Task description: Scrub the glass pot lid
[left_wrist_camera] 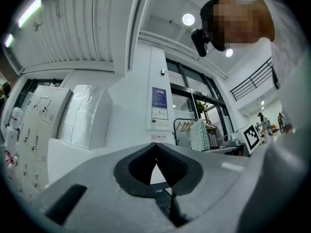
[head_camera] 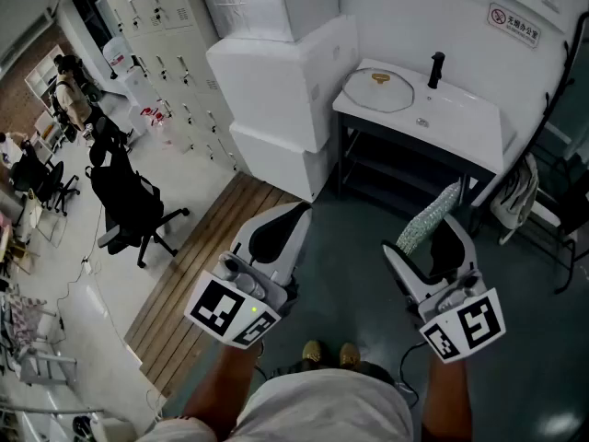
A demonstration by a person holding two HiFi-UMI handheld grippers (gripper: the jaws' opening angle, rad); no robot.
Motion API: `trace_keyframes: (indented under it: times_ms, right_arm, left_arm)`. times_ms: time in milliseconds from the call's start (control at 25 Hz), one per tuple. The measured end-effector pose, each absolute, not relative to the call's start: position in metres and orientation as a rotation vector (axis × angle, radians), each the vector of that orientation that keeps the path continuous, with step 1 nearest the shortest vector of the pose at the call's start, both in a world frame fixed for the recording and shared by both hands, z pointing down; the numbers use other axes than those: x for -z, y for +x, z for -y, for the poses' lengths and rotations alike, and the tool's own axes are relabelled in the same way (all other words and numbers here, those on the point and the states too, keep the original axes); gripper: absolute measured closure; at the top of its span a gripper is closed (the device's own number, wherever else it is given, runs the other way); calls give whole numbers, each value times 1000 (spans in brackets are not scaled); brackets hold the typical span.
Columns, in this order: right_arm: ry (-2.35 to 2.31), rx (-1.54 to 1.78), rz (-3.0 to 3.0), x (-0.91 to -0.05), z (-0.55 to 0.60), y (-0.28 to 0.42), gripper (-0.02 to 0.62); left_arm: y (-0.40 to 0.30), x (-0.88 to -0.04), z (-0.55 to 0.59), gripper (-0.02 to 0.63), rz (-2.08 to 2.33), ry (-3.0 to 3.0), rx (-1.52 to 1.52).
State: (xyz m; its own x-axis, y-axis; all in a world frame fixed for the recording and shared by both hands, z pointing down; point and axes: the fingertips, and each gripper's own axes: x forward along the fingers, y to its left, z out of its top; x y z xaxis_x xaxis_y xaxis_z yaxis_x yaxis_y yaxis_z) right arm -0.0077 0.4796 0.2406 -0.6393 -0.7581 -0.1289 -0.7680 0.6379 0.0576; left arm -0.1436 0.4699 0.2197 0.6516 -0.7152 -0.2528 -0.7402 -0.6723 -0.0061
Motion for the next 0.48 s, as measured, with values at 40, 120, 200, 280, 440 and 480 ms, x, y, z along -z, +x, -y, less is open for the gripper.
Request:
trace_keyframes:
  times_ms: [40,120,200,280,440,480]
  right_arm:
    - [-1289,-164,-2759,-241,-479,-10,247]
    - [-1291,-165,-2760,-241,-479,-13,247]
    - [-1293,-165,-2762,-241,-479,-17,247]
    - [-1294,-160,-2760,-241,-478,-20,247]
    - [-1298,-141,-2741,-240,-476,-24,247]
    - [-1304,-140,-2738,-240,-475,-26,247]
  left_arm:
    - [-145,-220,-470,591,-1218,-2756,-350]
    - [-149,-220,-469,591,-1217,-2757,-352]
    - [-153,-220,-469,591,-1218,-2757,-355]
    - [-157,-220,-468,591,-1222,-2757,-358]
    - [-168,-222,-465,591,-1230,-2756,-371]
    - [-172,-222,-464,591,-1231,-2756,-375]
